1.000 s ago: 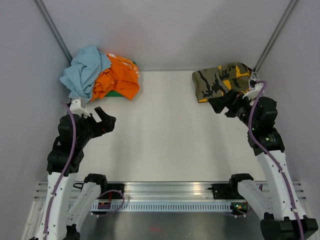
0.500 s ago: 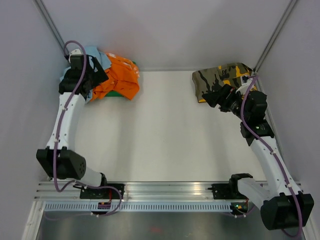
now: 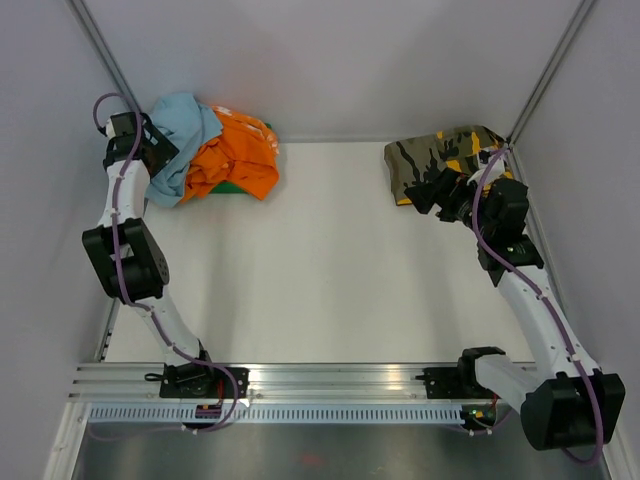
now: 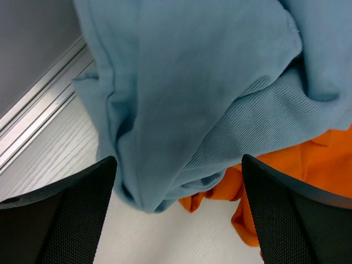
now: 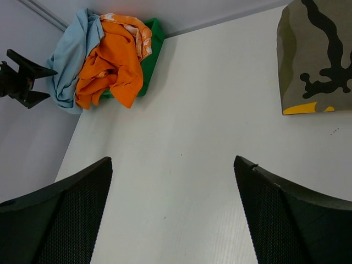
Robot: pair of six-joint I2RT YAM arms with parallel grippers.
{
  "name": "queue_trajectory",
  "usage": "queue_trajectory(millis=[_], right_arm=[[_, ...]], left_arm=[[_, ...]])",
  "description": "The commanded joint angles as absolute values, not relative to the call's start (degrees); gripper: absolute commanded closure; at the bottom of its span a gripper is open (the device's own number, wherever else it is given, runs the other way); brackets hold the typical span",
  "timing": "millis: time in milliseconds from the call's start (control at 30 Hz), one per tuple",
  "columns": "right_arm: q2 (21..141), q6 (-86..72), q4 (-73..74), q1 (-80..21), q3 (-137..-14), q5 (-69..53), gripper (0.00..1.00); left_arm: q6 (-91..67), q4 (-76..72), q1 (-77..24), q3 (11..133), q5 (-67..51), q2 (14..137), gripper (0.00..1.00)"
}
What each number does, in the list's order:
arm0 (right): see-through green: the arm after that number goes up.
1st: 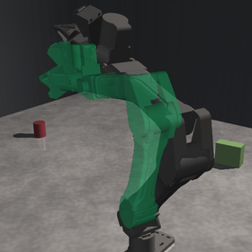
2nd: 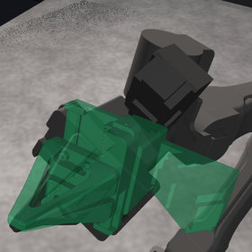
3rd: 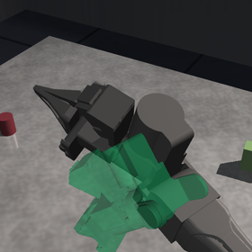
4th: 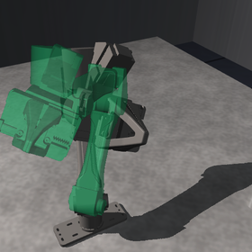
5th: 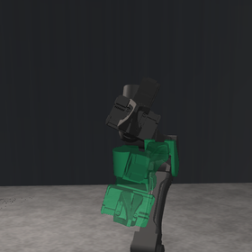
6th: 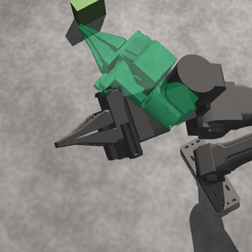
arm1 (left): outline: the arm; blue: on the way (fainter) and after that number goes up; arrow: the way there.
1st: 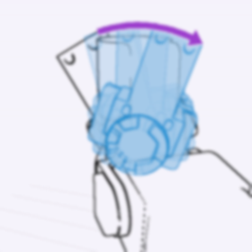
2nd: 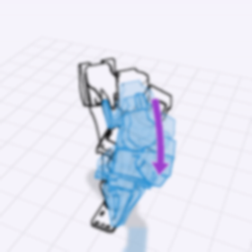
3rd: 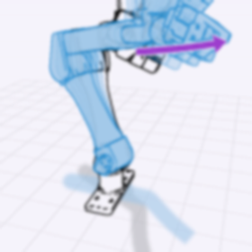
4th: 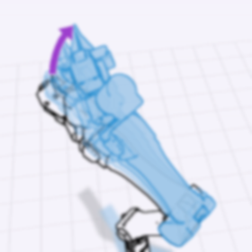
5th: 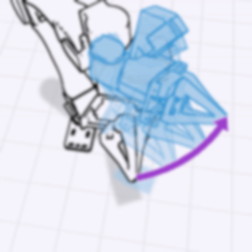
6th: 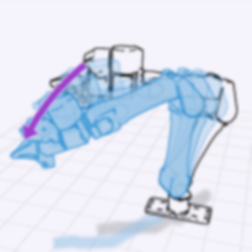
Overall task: Fold and stack the trousers
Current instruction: Grab the trousers from the pile, then move the trousers to the center of the board
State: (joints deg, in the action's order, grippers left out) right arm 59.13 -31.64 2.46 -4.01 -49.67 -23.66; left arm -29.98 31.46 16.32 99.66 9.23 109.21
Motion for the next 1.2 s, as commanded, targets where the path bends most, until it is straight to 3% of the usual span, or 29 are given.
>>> queue_trajectory(millis=[0,67,133,200,233,333,633,833,1167], right_arm=[[60.2,-29.09,1.58,-4.13,-51.68,-22.06,0.02],[60.47,-29.0,1.84,-4.13,-51.77,-21.71,0.02],[60.73,-29.0,2.11,-4.04,-51.77,-21.01,0.02],[61.17,-29.0,2.2,-4.04,-52.03,-20.92,0.02],[61.35,-29.0,2.28,-4.04,-52.21,-20.92,0.02],[62.75,-28.39,5.08,-4.04,-54.22,-20.92,0.02],[61.88,-31.72,4.13,-4.13,-55.37,-19.16,0.02],[58.72,-32.17,7.46,-4.04,-55.2,-20.22,0.02],[53.0,-33.12,20.9,-4.04,-57.03,-11.62,0.02]], left_arm=[[-28.66,20.49,15.82,103.18,4.4,112.49,0.0],[-27.95,18.46,15.82,104.32,4.22,115.03,0.02],[-26.73,17.06,15.82,105.11,3.35,116.36,0.11],[-25.67,15.74,15.82,105.21,3.25,116.98,0.46],[-24.79,14.25,15.73,105.03,3.16,116.9,0.73],[-19.89,13.19,15.91,105.99,4.74,115.93,0.98],[-15.31,11.34,13.89,105.2,2.72,99.07,0.98],[-15.63,16.95,12.13,112.75,0.8,87.2,0.98],[-21.61,22.14,1.07,118.13,-18.16,69.97,0.98]])
